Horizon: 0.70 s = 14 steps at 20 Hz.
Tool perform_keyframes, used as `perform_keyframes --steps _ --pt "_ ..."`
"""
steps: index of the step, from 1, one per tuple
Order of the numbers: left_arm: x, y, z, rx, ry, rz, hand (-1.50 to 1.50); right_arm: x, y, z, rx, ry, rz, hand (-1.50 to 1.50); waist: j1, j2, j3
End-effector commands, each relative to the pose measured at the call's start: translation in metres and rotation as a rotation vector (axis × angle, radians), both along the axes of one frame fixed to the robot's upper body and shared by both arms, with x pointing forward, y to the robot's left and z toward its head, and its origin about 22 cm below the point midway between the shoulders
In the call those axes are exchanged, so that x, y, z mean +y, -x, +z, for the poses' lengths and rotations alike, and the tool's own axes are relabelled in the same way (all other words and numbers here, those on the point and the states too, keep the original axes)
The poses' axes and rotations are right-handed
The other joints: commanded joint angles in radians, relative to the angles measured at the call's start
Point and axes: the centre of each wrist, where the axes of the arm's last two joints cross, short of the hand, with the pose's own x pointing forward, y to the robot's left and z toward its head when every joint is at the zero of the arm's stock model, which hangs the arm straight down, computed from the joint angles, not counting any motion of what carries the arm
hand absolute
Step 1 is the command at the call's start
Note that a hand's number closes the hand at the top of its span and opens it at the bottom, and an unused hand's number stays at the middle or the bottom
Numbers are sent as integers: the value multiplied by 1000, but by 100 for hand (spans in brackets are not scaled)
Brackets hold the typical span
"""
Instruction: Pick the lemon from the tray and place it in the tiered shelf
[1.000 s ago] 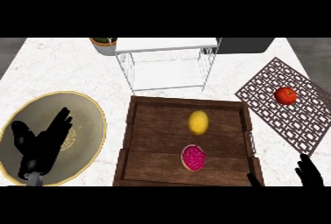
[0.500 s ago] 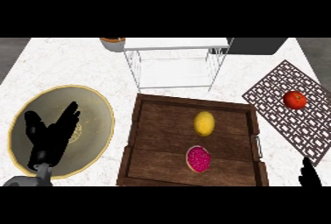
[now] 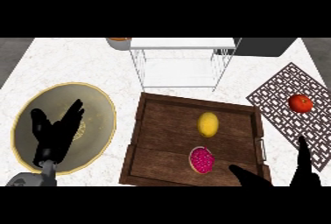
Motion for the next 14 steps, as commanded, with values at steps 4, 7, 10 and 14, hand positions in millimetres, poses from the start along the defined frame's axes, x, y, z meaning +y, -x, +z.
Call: perform_keyframes --steps 4,7,10,14 --pt "0 4 -16 59 16 -5 0 41 -51 14 230 -37 -74 -150 -4 -1 -2" --pt "0 4 -10 49 19 -2 0 48 -64 11 278 5 -43 -150 -8 -7 -1" --pt "3 3 -17 52 26 2 0 50 -81 5 326 -5 -27 -150 -14 -3 -1" --pt "-5 -1 -18 49 17 21 0 45 -92 -2 353 12 -63 -150 -33 -7 0"
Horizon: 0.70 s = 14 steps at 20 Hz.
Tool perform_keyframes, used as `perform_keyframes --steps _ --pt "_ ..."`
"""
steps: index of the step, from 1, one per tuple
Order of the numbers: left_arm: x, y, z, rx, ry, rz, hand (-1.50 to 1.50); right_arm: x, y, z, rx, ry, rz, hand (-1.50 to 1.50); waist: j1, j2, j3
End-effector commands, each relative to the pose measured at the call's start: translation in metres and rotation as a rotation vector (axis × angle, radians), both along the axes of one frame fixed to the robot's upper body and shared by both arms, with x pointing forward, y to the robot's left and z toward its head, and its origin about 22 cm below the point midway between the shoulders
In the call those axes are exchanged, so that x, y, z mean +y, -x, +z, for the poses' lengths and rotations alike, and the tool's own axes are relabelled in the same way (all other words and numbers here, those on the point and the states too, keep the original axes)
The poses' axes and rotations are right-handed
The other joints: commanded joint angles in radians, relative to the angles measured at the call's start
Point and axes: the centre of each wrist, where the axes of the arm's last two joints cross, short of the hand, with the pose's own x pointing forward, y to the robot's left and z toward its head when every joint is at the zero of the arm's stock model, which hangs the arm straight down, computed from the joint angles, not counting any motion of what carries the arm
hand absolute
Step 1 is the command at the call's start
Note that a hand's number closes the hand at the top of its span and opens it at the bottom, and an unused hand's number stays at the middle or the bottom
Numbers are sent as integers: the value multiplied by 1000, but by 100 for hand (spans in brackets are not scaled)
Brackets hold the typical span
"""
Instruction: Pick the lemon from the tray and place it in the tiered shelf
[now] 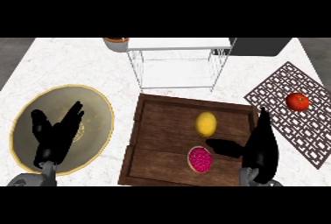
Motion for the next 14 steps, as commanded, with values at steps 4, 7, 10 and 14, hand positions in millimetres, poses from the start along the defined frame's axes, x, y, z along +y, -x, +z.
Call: perform_keyframes --steps 4,7,10,14 --pt "2 3 -13 41 -1 10 0 8 -33 -4 191 1 -142 -150 -6 3 -6" --pt "-7 1 -8 23 -1 11 0 3 -37 -2 211 7 -149 -150 -18 -3 -5" --pt "-2 0 -8 34 21 8 0 11 -50 -11 203 -3 -156 -150 -5 1 -5" --pt "3 2 -10 40 16 17 0 11 -55 -19 248 9 -155 -150 -9 -2 -4"
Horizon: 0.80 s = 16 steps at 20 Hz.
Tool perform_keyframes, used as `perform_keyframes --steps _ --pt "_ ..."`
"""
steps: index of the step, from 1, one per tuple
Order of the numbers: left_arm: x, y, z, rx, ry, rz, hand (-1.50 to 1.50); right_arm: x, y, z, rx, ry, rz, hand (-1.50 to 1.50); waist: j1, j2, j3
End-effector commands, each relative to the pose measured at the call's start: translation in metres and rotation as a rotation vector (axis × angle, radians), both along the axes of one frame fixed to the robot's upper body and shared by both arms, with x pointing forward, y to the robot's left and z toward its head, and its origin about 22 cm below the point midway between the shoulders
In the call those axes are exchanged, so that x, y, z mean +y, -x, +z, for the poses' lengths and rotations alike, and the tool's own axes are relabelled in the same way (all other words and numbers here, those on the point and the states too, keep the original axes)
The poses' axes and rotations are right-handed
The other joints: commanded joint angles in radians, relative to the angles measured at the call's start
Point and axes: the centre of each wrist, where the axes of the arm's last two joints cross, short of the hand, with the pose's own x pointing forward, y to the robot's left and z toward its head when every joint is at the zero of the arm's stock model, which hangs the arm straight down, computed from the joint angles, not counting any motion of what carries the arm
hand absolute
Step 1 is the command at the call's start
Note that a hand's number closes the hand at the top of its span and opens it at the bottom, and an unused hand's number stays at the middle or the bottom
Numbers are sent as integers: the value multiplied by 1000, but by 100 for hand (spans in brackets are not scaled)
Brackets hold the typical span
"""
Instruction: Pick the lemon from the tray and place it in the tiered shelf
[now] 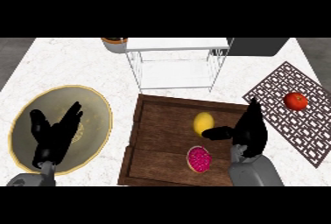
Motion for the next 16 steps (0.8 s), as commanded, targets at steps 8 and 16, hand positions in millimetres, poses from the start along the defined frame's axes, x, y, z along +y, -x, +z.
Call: perform_keyframes --steps 8,16 --pt "-3 3 -3 35 -9 -11 0 0 -16 -19 191 -16 -220 -150 -5 3 -5" --pt "-16 7 -12 29 9 -5 0 9 -21 -23 129 13 -226 -150 -5 2 -4"
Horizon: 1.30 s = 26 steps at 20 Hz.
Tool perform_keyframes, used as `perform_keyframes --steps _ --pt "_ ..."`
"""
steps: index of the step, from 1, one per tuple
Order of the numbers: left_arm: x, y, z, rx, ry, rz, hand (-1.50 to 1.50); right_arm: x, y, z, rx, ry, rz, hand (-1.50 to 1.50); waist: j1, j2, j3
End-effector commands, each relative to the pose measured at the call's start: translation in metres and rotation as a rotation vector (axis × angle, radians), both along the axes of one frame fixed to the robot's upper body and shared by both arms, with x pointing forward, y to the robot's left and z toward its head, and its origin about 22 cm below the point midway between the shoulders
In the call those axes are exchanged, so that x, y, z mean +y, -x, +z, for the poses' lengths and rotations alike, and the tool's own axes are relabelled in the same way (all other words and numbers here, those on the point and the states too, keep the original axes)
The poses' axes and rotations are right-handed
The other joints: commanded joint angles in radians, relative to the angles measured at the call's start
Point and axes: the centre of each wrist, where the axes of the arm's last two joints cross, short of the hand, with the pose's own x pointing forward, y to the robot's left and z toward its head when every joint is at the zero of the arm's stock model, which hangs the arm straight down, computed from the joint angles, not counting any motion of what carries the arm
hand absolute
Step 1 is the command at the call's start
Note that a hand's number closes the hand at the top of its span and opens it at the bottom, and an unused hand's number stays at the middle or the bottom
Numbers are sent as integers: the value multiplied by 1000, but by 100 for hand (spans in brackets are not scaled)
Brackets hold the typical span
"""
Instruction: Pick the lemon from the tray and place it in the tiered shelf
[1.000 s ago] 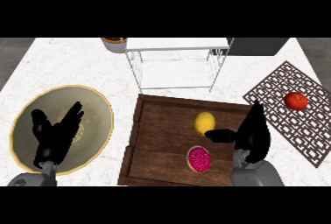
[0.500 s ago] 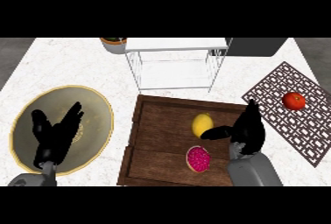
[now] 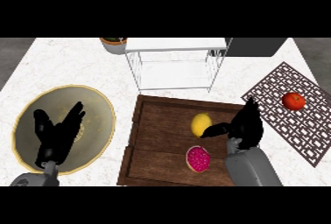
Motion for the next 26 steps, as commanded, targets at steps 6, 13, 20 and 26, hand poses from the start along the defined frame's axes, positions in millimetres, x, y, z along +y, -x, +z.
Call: perform_keyframes --steps 6,13,20,26 --pt "0 -3 -3 31 3 -16 0 22 -10 -16 55 -24 -187 -150 7 14 0" --pt "-8 -7 -3 14 26 -23 0 42 -17 -23 184 -67 15 150 12 16 0" --pt "4 -7 -9 35 14 -5 0 63 -20 -26 25 -37 41 150 7 16 0" --pt "-17 -10 -6 6 4 -56 0 123 5 4 -13 47 691 150 80 27 1"
